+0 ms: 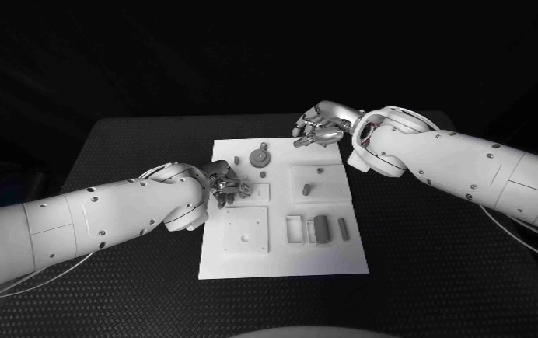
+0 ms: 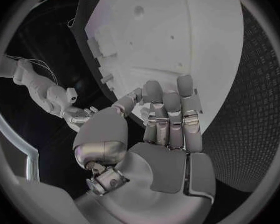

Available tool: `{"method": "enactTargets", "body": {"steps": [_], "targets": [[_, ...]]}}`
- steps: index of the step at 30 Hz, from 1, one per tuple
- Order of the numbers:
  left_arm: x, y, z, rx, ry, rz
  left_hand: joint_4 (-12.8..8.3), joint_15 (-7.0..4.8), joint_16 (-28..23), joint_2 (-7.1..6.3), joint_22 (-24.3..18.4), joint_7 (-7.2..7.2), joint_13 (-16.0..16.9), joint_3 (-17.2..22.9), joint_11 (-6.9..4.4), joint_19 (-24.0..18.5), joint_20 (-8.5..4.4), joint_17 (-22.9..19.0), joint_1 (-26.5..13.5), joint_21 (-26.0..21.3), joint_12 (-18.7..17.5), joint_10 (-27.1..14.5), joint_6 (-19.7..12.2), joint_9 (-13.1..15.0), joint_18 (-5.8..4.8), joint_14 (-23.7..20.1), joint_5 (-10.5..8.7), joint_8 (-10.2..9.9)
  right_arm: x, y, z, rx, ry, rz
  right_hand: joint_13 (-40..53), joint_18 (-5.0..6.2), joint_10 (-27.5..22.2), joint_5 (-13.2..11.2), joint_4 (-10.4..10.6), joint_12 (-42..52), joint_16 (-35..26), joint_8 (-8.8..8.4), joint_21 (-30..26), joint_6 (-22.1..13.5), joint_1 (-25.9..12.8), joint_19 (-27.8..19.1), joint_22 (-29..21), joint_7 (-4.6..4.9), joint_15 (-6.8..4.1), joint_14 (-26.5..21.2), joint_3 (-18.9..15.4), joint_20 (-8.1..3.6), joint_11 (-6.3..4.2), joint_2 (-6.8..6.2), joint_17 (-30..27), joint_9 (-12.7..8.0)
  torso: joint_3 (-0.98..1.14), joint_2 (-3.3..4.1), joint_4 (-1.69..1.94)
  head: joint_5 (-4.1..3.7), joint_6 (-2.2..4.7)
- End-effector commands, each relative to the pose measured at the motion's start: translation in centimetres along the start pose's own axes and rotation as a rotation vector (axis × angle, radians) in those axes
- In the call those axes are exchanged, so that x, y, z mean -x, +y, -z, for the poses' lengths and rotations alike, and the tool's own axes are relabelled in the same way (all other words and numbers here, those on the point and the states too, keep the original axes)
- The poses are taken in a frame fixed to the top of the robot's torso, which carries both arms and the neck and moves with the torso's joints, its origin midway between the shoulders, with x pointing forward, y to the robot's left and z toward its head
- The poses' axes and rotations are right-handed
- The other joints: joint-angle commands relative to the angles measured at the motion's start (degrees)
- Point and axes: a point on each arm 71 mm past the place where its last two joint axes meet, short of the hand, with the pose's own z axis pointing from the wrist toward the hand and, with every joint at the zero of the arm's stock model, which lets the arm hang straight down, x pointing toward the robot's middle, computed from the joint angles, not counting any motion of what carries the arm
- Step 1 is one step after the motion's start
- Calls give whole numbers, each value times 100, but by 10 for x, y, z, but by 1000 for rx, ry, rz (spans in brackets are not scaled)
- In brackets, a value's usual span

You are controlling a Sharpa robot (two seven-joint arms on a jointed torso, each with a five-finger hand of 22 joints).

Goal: Assemble the parts on the task board

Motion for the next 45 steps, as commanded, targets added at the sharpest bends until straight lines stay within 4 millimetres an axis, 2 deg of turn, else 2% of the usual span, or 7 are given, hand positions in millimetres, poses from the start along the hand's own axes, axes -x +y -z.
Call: {"method": "enactTargets", "body": {"steps": [1,6,12,22,45], "targets": [[1,-3,0,-5,-32,-26,-36,-11,30,65,128,151,12,331,-4,50,-13,-7,-11,-24,-20,50,431,-5,-83,44,14,-1,-2,0,0,2,17,0,-6,66,2,21,-13,-23,-27,-40,-34,85,9,-29,80,134,2,-41,27,3,33,4,-5,6,-3,5,-2,2,5],[2,-5,0,-14,-62,-65,-39,-15,32,73,128,149,15,353,-7,54,-17,-11,-33,-21,-22,51,432,-5,-81,47,15,-3,-2,0,0,2,17,-1,-6,66,2,21,-15,-23,-27,-41,-35,84,10,-30,80,135,3,-41,27,4,34,4,-5,7,-8,6,-3,6,5],[4,-7,0,-12,-101,-149,-68,-31,38,74,129,141,23,401,-18,73,-28,-17,-52,-10,-24,60,439,-2,-81,64,13,-4,-2,0,0,2,18,-1,-6,66,1,21,-15,-23,-27,-42,-35,84,7,-29,81,135,3,-42,26,5,34,4,-6,7,-1,8,-5,1,-3],[1,-10,-1,8,-78,-185,-107,-98,118,51,136,91,86,496,-71,199,-77,-17,-132,69,46,150,527,31,-82,176,6,37,-3,0,0,2,20,-1,-7,66,0,21,-11,-23,-27,-44,-36,83,-2,-30,81,137,5,-43,21,7,36,1,-6,8,3,8,-5,4,-16],[-4,-15,-5,24,-41,-208,116,-185,280,-2,143,23,204,490,-141,319,-150,4,-320,232,197,236,644,95,-82,273,-141,108,-3,0,0,3,21,-1,-8,66,-4,21,-8,-25,-29,-50,-39,77,-12,-34,81,140,8,-48,17,11,39,-3,-8,9,6,8,-5,-18,-10]]}}
